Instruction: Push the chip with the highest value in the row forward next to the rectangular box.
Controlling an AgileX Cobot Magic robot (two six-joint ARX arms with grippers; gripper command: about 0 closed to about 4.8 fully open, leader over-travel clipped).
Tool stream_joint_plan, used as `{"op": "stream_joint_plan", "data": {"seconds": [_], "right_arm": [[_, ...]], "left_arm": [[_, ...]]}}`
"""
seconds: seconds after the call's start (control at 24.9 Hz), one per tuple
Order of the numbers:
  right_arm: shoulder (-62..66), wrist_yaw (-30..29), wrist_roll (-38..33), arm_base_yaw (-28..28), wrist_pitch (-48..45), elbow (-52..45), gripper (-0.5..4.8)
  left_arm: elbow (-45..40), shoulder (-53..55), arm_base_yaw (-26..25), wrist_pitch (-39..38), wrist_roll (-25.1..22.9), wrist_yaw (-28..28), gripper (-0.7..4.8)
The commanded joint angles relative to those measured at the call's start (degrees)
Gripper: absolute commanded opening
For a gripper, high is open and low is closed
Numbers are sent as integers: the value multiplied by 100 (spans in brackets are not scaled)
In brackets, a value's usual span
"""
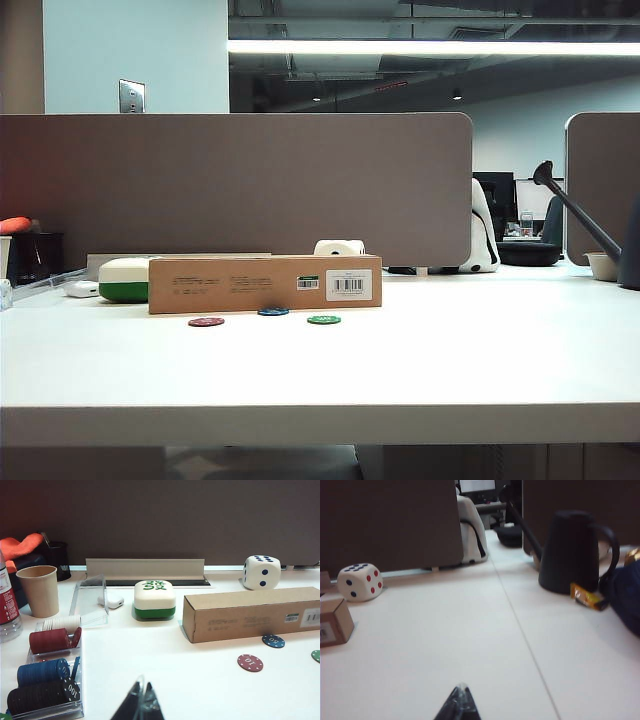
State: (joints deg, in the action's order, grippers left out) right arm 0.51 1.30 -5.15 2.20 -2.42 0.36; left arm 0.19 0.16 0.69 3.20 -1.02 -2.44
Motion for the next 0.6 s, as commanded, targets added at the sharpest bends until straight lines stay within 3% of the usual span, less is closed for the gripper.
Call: {"op": "stream_joint_plan", "data": {"seconds": [0.04,0.6], "right_arm": [[-63,2,452,2,-214,-28,-9],[-63,2,540,-254,-208,-28,-9]], "left_arm": [[24,-2,7,50,17,-20,-5],[24,-2,7,50,17,-22,-5]]}}
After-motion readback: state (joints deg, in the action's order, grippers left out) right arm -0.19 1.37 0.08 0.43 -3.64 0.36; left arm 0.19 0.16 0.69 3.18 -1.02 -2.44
